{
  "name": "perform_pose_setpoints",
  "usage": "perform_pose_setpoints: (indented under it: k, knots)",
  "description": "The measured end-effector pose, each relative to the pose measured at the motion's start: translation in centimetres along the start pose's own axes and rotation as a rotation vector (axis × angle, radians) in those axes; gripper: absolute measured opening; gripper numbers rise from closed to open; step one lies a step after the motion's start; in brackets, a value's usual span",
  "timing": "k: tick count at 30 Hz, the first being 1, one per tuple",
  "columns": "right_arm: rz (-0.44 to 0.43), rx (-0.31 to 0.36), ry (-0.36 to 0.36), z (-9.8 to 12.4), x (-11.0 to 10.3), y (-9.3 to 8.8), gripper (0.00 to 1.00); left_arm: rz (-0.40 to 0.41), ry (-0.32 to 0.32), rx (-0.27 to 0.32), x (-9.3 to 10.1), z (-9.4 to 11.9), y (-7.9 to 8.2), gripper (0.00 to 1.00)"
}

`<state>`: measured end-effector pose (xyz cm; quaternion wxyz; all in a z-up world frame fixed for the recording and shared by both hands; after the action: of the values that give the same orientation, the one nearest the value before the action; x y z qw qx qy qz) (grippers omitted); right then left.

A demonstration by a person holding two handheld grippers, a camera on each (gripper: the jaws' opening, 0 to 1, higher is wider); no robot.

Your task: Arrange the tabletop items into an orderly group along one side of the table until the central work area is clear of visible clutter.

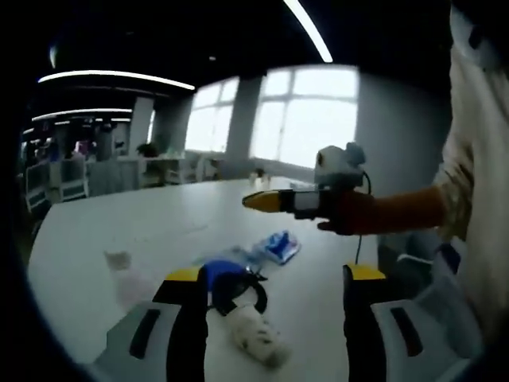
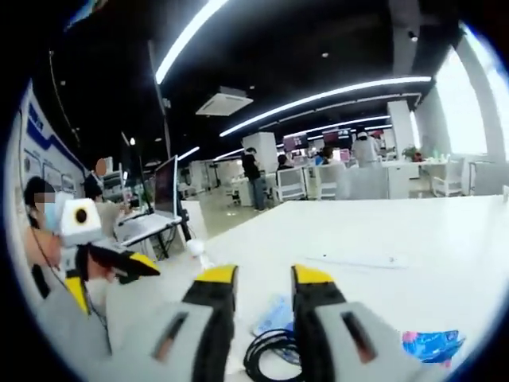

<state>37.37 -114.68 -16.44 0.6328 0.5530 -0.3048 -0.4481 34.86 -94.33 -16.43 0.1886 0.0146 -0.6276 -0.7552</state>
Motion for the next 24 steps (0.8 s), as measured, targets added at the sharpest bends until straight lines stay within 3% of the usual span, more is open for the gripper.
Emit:
perform_pose_setpoints:
  k: [2,6,8,9,13,15,18,20,24]
  knots:
    - [-0.014,-0.002,-0.013,0.5,0.0,-0.2,0.28,-0.014,0.000,-0.015,0.0,-0.7,0.3,0.66]
    - [-0.036,-0.071,-0.073,1.5,0.6,-1.5,0.27,-0.019,0.011,-0.029,-0.2,-1.7,0.8,0.65]
    - [-0.047,-0.080,-0.085,1.9,0.5,-1.9,0.29,-0.021,0.027,-0.043,-0.4,-2.2,0.8,0.64]
    - [-0.061,-0.136,-0.119,2.2,0.7,-2.6,0.29,-0.019,0.034,-0.055,-0.5,-2.5,0.7,0.64]
    - [-0.088,-0.157,-0.152,2.6,0.8,-3.8,0.32,-0.031,0.081,-0.102,-1.1,-3.5,0.6,0.65]
    - [-0.118,-0.221,-0.184,2.7,1.0,-4.8,0.37,-0.023,0.086,-0.107,-1.3,-4.2,0.7,0.66]
    - [-0.135,-0.313,-0.218,2.7,1.2,-6.1,0.37,-0.035,0.144,-0.177,-1.9,-5.0,0.3,0.63]
    - [-0.145,-0.276,-0.221,2.4,1.0,-6.1,0.38,-0.032,0.137,-0.182,-1.8,-5.8,0.4,0.63]
    - [-0.157,-0.328,-0.265,2.2,1.3,-7.1,0.39,-0.092,0.155,-0.258,-2.2,-7.0,0.2,0.64]
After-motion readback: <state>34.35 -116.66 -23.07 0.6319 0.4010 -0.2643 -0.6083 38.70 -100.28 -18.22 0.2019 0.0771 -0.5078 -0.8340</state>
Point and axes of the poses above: the point that each gripper's makers call its tool centre point, and the gripper's own axes: z roughly backward along the fingers, x roughly to its right, y roughly out of its top, the point moved 7 cm from there along z, roughly backward along the fingers, and after that the axes turned 3 degrees about z, right-handed, at the moved point
